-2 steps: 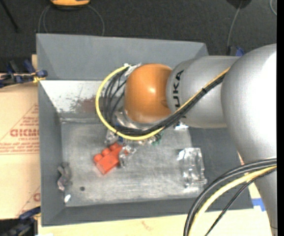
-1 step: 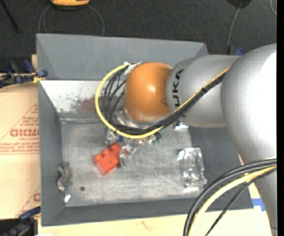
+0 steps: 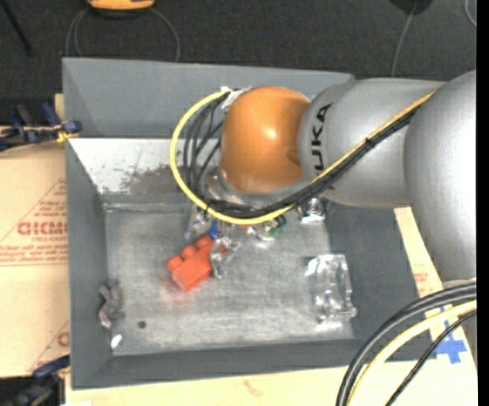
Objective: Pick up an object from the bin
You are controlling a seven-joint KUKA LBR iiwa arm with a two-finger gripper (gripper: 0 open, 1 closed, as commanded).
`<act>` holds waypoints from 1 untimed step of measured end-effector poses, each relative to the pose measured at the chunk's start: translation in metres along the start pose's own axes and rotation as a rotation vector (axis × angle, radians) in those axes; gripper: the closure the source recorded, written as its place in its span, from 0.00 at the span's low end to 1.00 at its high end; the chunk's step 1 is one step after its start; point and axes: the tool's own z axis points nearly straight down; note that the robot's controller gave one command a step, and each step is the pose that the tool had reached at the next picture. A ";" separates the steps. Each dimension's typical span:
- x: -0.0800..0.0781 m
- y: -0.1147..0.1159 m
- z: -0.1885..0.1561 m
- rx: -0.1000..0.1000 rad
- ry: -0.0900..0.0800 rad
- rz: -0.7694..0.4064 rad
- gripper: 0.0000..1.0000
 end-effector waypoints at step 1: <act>-0.003 -0.003 -0.072 0.003 -0.002 0.008 1.00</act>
Offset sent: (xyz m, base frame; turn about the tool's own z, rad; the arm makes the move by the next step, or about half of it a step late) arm -0.0001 0.0001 0.0663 0.0000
